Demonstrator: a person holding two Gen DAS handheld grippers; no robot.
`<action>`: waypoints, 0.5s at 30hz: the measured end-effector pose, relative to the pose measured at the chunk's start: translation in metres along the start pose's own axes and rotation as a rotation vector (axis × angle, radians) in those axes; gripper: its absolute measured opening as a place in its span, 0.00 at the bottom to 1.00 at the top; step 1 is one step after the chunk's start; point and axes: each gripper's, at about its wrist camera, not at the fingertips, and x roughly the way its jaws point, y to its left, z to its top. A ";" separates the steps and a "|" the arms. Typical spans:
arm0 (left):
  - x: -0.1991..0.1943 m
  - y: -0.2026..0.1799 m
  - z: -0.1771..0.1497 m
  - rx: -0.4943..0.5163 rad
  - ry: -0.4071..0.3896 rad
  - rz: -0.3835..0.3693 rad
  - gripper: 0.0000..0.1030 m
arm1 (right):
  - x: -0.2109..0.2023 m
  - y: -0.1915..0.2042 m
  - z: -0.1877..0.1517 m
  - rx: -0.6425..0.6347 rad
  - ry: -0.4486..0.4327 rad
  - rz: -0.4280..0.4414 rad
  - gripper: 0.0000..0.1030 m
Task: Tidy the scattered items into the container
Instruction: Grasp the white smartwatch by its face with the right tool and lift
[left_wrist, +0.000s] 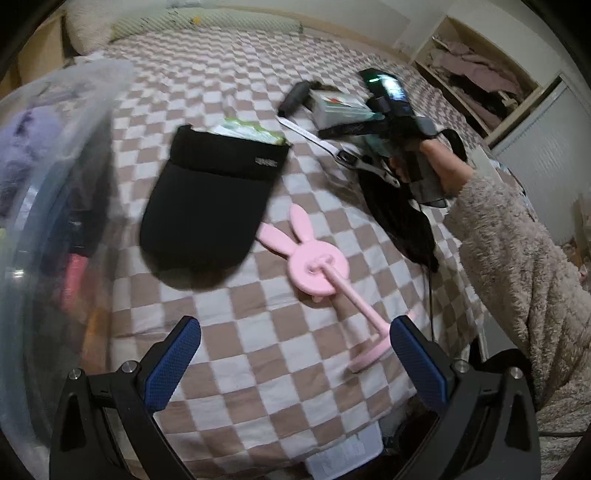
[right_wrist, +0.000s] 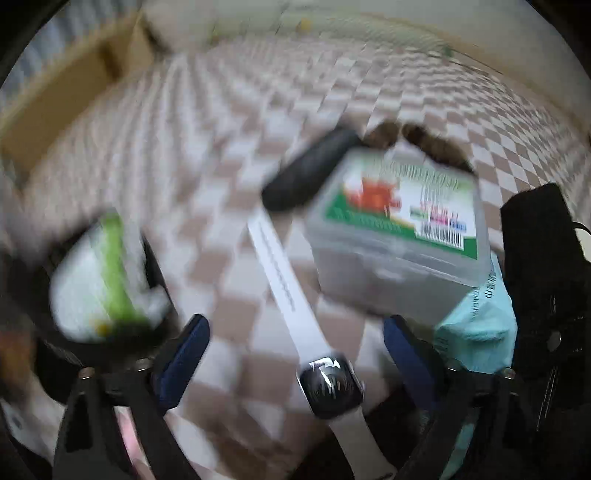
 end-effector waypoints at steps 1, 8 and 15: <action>0.006 -0.004 0.000 0.001 0.022 -0.024 1.00 | 0.006 0.001 -0.006 -0.011 0.015 -0.017 0.72; 0.036 -0.025 -0.001 0.002 0.120 -0.071 1.00 | 0.022 -0.002 -0.027 0.005 0.046 -0.010 0.57; 0.061 -0.025 0.008 -0.084 0.181 -0.107 0.88 | 0.003 0.009 -0.065 -0.017 0.087 0.060 0.39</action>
